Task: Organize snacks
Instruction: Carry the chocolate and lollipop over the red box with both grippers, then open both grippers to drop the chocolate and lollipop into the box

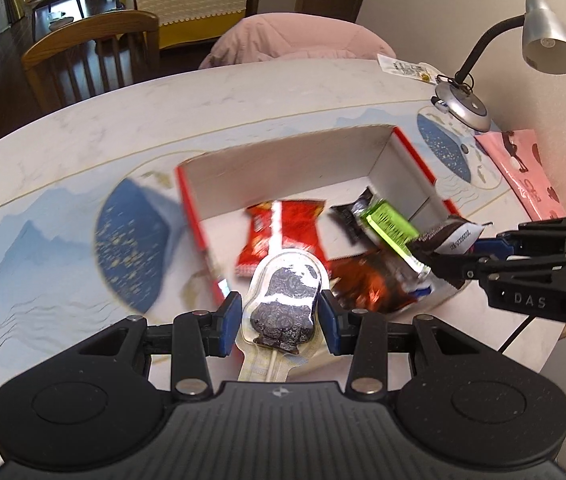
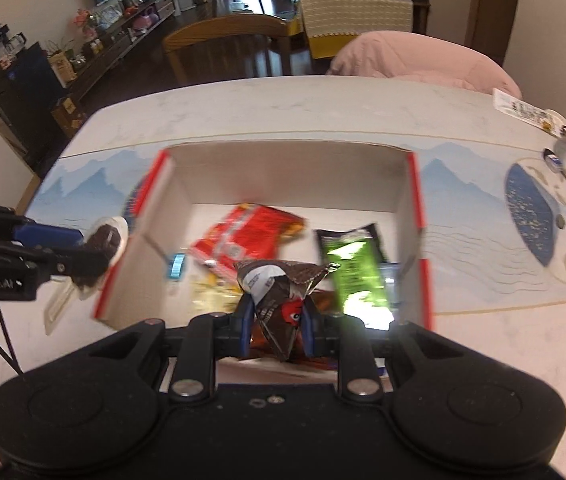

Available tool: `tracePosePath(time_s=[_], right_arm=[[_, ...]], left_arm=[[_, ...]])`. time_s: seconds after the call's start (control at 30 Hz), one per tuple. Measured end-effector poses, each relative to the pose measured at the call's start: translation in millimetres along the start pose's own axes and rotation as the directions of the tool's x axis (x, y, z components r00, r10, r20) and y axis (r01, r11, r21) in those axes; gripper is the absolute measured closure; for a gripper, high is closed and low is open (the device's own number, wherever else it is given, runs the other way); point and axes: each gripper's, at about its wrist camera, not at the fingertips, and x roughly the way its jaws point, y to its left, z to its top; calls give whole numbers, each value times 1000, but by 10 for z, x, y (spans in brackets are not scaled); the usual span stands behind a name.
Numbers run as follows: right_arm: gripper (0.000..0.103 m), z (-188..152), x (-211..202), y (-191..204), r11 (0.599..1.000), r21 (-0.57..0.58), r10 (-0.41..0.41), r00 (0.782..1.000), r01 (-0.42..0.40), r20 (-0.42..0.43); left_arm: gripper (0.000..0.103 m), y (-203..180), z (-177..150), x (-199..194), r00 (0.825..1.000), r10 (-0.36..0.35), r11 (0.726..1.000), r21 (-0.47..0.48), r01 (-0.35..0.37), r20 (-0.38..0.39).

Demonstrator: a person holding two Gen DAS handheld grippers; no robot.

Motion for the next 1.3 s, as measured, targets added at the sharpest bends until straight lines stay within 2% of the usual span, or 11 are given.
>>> tracePosePath(time_s=[0.2,0.57,0.77,0.93,0.97,1.07,1.3], right_arm=[[80,26,185,-285,1000,-2,-18,999,18,-37],[80,-40,595,-403,1000,0,2,995,-2,-101],[80,-50,700,-425,1000,13,22,992,-20,-120],[79,-46,713,-438,999,26,31,992,-28,-122],[79,-45,712,-443,999,33,32,992,-28,-124],[79,-42,701,-453,998,51,33,993,-27,-118],[77,-69,546,-445,998,63,31,996,-26,-82]], left_arm=[[63,-245,254,325,999,37,999,14,-36,-22],[62,-330,451,888,992,83,996,21,-81,-93],[62,-214,490,1151,985,70,996,-40,-77,-155],[61,-180,495,1216,983,46,996,-61,-58,-175],[57,-179,495,1226,983,39,997,-65,-52,-182],[37,-190,494,1225,983,10,997,-70,-23,-181],[30,-219,422,1074,989,-29,998,-60,20,-147]])
